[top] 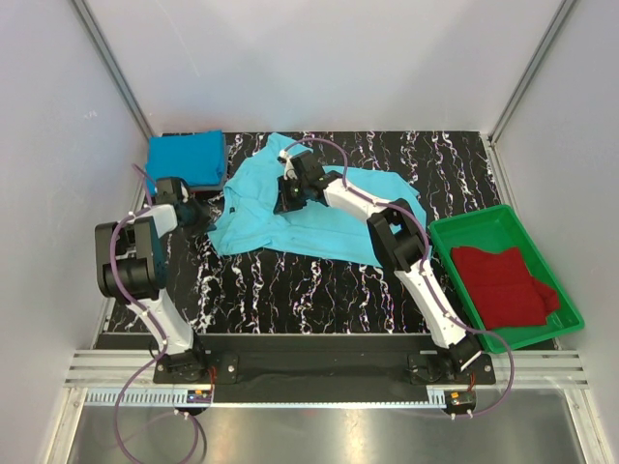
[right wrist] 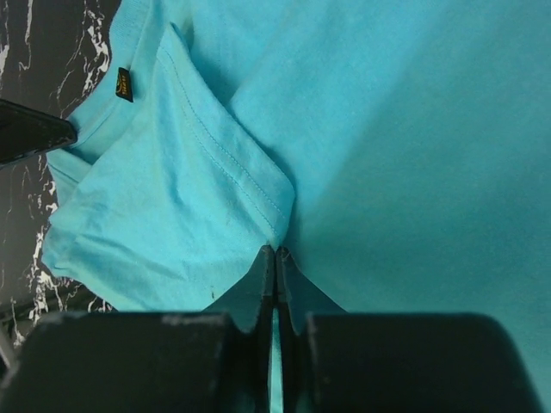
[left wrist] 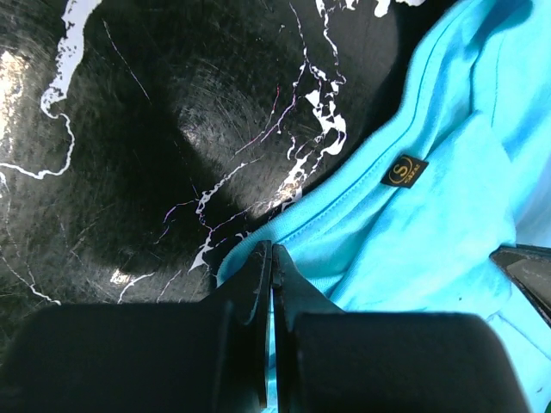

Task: Fold and stack the t-shirts
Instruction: Fold the tshirt

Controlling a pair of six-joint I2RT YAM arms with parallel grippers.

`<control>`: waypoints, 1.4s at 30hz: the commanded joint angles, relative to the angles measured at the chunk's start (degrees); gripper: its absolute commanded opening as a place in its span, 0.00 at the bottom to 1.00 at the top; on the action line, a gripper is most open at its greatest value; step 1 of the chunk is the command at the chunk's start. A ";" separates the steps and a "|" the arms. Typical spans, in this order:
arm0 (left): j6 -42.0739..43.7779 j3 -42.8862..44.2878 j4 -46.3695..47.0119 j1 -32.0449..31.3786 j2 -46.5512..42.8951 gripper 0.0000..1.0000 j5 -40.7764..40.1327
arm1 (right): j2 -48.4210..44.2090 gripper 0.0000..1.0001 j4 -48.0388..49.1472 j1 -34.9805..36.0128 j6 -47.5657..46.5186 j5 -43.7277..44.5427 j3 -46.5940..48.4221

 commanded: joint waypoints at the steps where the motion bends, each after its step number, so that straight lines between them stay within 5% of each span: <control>1: 2.86 0.52 -3.59 0.24 2.27 0.00 -5.36 | -5.79 0.07 0.41 0.60 -0.31 3.86 0.19; 5: 3.21 0.69 -4.82 -0.02 2.36 0.00 -7.29 | -6.41 0.15 0.50 0.51 0.13 3.78 -0.25; 8: 3.47 0.96 -5.52 -0.55 2.62 0.00 -8.08 | -6.50 0.04 1.11 0.51 0.40 2.37 -0.17; 11: 3.47 1.13 -5.62 -0.90 2.71 0.00 -8.35 | -6.85 0.08 1.90 0.43 0.84 1.32 -0.34; 16: 3.74 1.31 -5.97 -0.90 2.62 0.00 -8.70 | -8.08 0.00 4.62 0.51 1.10 0.87 -2.10; 28: 4.62 1.92 -7.37 -0.90 3.06 0.00 -10.55 | -18.44 0.00 19.21 0.25 8.22 17.57 -18.79; 42: 5.67 2.63 -8.95 -1.34 3.85 0.00 -11.25 | -21.26 0.00 22.21 0.16 15.07 28.29 -27.06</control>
